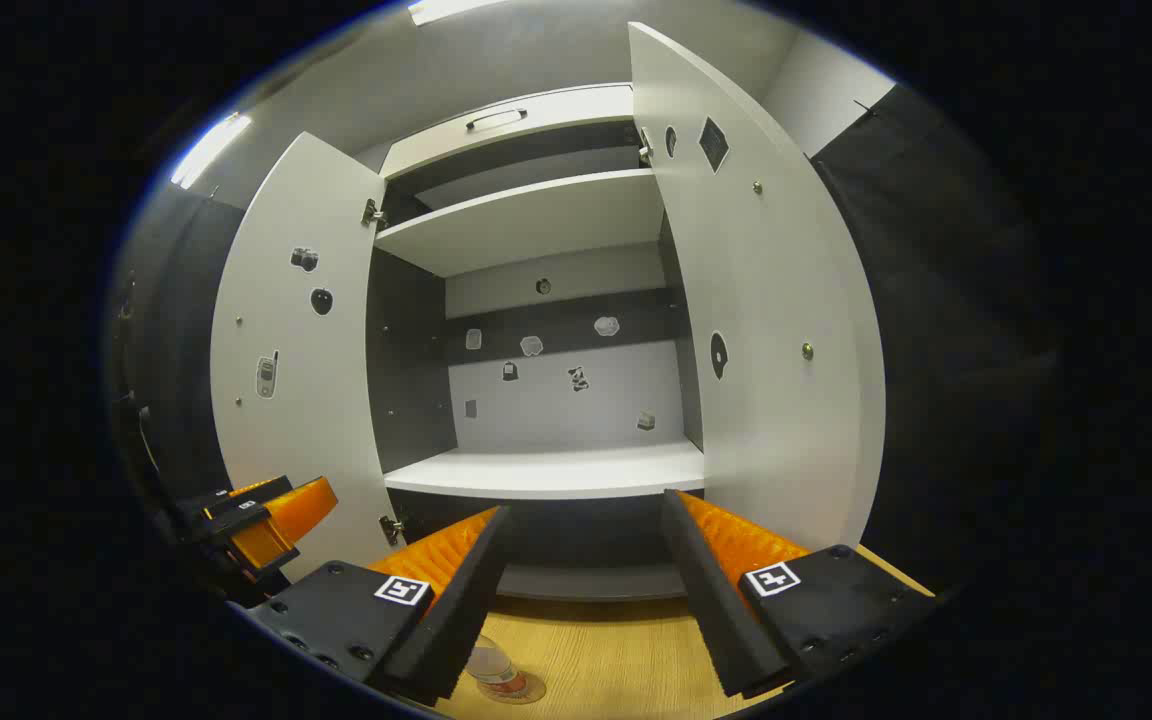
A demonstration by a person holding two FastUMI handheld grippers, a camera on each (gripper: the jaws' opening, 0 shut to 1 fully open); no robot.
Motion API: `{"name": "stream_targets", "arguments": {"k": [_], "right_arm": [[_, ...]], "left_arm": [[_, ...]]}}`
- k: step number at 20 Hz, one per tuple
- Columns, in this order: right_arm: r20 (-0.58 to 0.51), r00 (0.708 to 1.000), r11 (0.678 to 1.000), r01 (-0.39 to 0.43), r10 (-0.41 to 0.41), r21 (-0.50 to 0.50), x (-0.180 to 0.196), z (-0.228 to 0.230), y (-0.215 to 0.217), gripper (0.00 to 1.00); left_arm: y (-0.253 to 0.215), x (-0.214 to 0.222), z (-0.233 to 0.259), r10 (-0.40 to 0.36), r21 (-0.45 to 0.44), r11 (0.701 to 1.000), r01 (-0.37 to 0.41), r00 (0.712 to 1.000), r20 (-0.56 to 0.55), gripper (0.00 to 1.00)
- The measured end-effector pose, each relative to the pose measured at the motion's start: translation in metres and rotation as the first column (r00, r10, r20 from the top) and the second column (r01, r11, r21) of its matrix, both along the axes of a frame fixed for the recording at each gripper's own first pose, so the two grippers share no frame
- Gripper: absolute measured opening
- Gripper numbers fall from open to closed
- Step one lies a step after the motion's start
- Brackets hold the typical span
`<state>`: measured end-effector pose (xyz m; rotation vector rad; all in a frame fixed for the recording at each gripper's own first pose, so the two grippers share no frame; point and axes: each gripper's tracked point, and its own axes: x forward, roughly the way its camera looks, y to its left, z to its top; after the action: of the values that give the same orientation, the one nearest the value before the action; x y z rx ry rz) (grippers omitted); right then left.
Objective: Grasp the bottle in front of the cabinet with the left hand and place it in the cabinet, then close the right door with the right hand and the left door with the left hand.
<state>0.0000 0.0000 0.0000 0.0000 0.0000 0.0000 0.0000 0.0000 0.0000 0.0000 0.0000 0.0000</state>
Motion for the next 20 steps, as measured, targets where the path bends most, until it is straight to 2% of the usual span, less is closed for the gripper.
{"name": "stream_targets", "arguments": {"k": [16, 20], "right_arm": [[0.014, 1.000, 1.000, 0.027, -0.027, -0.006, -0.016, 0.006, -0.009, 0.98], [0.017, 0.999, 0.999, 0.037, -0.037, -0.012, -0.021, 0.007, -0.014, 0.98]], "left_arm": [[-0.008, -0.004, 0.003, -0.015, 0.003, 1.000, 0.015, 1.000, 0.003, 0.95], [-0.022, 0.001, 0.001, -0.035, -0.035, 0.999, 0.035, 0.999, 0.002, 0.94]]}}
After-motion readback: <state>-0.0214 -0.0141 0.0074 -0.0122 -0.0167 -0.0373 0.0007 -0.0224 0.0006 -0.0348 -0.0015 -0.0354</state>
